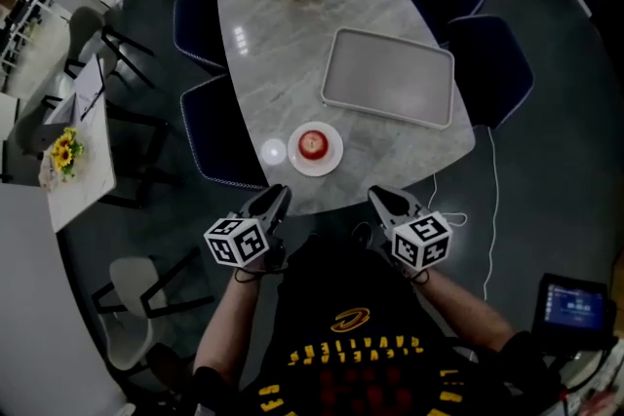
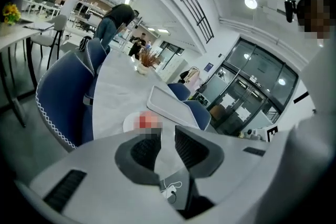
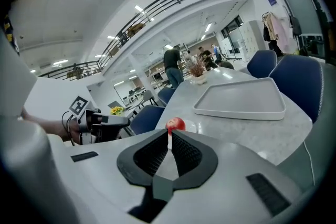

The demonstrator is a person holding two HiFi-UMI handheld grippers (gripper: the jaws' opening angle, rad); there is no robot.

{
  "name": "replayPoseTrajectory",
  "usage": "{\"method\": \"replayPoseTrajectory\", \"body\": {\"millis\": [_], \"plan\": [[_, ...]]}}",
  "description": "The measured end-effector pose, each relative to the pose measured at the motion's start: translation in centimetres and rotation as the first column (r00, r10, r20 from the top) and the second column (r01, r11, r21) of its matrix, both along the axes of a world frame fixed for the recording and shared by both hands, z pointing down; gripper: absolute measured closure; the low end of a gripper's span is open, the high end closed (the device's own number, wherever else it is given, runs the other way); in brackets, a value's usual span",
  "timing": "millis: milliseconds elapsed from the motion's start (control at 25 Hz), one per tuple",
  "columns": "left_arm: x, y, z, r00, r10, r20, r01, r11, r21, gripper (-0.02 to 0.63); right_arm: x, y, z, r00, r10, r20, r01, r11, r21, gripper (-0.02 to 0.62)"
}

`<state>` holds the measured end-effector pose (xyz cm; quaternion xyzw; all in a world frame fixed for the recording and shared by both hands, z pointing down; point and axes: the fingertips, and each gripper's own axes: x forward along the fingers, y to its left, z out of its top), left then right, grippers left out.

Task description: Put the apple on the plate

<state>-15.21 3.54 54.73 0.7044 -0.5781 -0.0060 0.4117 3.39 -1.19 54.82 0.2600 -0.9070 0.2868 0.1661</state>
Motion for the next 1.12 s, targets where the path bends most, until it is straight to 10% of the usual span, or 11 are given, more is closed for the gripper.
{"method": "replayPoseTrajectory", "body": {"millis": [1120], "plan": [[-4.7, -8.9, 15.7, 0.979, 0.148, -0.141, -0.186, 0.931, -0.314, 0.52, -7.7, -8.4, 16.2, 0.969, 0.124, -0.214, -0.192, 0.923, -0.334, 0.529]]}}
